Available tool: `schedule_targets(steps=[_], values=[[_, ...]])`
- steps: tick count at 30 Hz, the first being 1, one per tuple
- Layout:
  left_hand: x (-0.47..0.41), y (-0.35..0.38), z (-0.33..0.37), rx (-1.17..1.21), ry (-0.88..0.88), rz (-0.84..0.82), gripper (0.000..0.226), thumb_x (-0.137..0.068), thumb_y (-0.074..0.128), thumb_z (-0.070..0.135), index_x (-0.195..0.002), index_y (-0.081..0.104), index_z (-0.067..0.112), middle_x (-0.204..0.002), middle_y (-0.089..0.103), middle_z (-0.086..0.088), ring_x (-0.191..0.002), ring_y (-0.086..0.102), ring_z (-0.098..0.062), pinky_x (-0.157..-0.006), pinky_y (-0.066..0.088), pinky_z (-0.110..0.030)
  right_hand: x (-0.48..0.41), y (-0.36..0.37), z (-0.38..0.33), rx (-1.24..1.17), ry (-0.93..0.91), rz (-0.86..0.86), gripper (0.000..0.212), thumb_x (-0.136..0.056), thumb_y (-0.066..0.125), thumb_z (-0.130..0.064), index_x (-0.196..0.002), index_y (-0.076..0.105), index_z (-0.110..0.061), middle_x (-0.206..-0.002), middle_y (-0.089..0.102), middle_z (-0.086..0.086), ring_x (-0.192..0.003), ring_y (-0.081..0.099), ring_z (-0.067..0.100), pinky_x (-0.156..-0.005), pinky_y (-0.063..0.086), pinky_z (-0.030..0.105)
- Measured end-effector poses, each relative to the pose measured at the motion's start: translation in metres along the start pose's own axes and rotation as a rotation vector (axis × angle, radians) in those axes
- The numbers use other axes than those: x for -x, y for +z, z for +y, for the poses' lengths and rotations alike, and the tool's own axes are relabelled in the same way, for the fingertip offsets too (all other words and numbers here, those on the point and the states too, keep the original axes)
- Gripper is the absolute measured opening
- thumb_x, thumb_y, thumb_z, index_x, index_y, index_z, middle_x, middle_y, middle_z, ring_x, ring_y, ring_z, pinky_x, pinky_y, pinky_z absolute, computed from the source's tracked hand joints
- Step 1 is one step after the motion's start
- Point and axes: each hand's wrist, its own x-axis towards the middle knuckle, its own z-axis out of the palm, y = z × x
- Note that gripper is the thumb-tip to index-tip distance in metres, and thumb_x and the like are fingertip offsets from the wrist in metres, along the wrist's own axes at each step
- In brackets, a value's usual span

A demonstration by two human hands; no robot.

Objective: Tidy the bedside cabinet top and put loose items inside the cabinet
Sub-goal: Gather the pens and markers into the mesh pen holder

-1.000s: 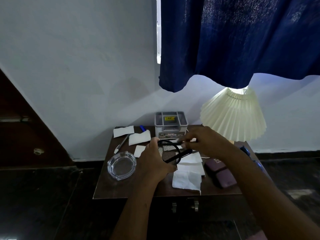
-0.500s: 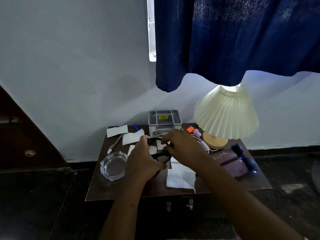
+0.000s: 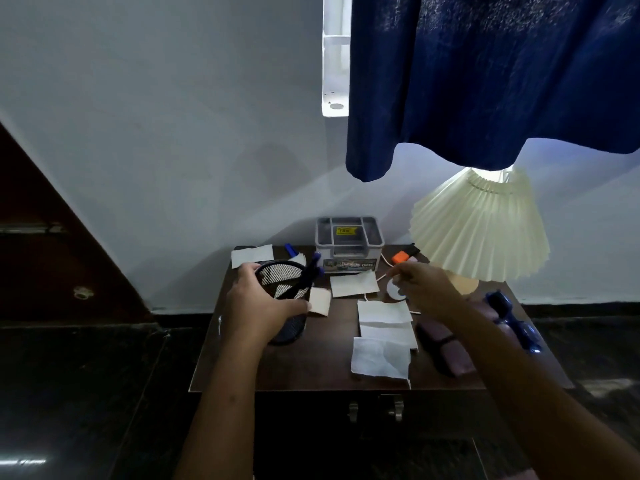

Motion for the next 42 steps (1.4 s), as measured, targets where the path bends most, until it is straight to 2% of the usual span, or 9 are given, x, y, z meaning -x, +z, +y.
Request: schedule_targets(steps=[3,7,14,18,22,29,33,38,42], values=[[-0.006,-0.009,-0.008,0.09,-0.062,0.065,0.079,-0.044,0.088,0.039,-0.108,0.044,0.026,-0.104,0.053,0.005,-0.09,0.048,-0.016,-0.073,0.038,-0.027,-0.003,0.02,-0.02,-0.011,-0.055,-0.078,0.02,-0.093,0.051,-0.012,-0.104,0.067,-0.013,-0.09,0.061,-0.006,-0.084,0.063,0.013,-0.081,0.055,0.032],[-0.009,-0.019,-0.01,0.204,-0.118,0.161,0.077,-0.039,0.087,0.047,-0.101,0.045,0.031,-0.096,0.055,0.009,-0.09,0.054,-0.018,-0.075,0.043,-0.029,-0.013,0.05,-0.039,0.12,-0.159,-0.194,0.025,-0.091,0.05,-0.012,-0.112,0.064,-0.016,-0.109,0.066,0.002,-0.094,0.058,0.012,-0.077,0.043,0.02],[-0.012,-0.046,-0.023,0.267,-0.207,0.373,0.088,-0.048,0.088,0.04,-0.122,0.043,0.022,-0.124,0.054,-0.004,-0.109,0.055,-0.027,-0.087,0.053,-0.045,-0.05,0.128,-0.098,0.28,-0.351,-0.304,0.035,-0.092,0.052,-0.014,-0.125,0.055,-0.025,-0.127,0.054,0.003,-0.108,0.054,0.018,-0.084,0.047,0.028],[-0.015,-0.054,-0.027,0.28,-0.224,0.439,0.09,-0.051,0.088,0.037,-0.127,0.041,0.021,-0.129,0.053,-0.005,-0.113,0.054,-0.028,-0.089,0.052,-0.044,-0.071,0.16,-0.125,0.411,-0.503,-0.279,0.043,-0.089,0.054,-0.021,-0.131,0.048,-0.031,-0.126,0.052,0.005,-0.11,0.053,0.026,-0.07,0.044,0.033],[-0.014,-0.056,-0.028,0.274,-0.234,0.44,0.087,-0.052,0.088,0.034,-0.125,0.043,0.02,-0.128,0.053,-0.003,-0.112,0.054,-0.027,-0.084,0.047,-0.036,-0.09,0.177,-0.135,0.583,-0.568,-0.307,0.037,-0.091,0.049,-0.041,-0.127,0.05,-0.034,-0.128,0.051,0.005,-0.118,0.047,0.029,-0.077,0.045,0.04],[-0.012,-0.05,-0.019,0.232,-0.177,0.412,0.086,-0.052,0.087,0.033,-0.123,0.042,0.021,-0.125,0.054,-0.001,-0.111,0.054,-0.025,-0.08,0.041,-0.03,-0.096,0.189,-0.139,0.569,-0.537,-0.274,0.027,-0.095,0.043,-0.026,-0.108,0.06,-0.01,-0.11,0.064,0.013,-0.104,0.06,0.032,-0.077,0.044,0.035],[-0.011,-0.053,-0.02,0.229,-0.195,0.418,0.085,-0.052,0.087,0.033,-0.123,0.042,0.023,-0.125,0.054,0.001,-0.112,0.054,-0.024,-0.082,0.044,-0.032,-0.098,0.183,-0.139,0.536,-0.55,-0.304,0.024,-0.092,0.045,-0.032,-0.108,0.058,-0.019,-0.111,0.064,0.008,-0.105,0.058,0.03,-0.071,0.039,0.034],[-0.008,-0.057,-0.021,0.234,-0.217,0.452,0.088,-0.053,0.088,0.031,-0.126,0.041,0.021,-0.127,0.053,0.0,-0.114,0.053,-0.026,-0.087,0.048,-0.037,-0.095,0.18,-0.129,0.619,-0.586,-0.409,0.029,-0.093,0.045,-0.034,-0.123,0.048,-0.033,-0.115,0.056,0.004,-0.109,0.053,0.029,-0.081,0.048,0.04],[-0.008,-0.058,-0.024,0.247,-0.215,0.465,0.086,-0.052,0.087,0.03,-0.125,0.042,0.02,-0.126,0.054,0.0,-0.113,0.054,-0.026,-0.088,0.049,-0.038,-0.094,0.183,-0.122,0.633,-0.678,-0.346,0.031,-0.094,0.044,-0.029,-0.124,0.05,-0.031,-0.112,0.056,0.004,-0.107,0.055,0.028,-0.072,0.037,0.034]])
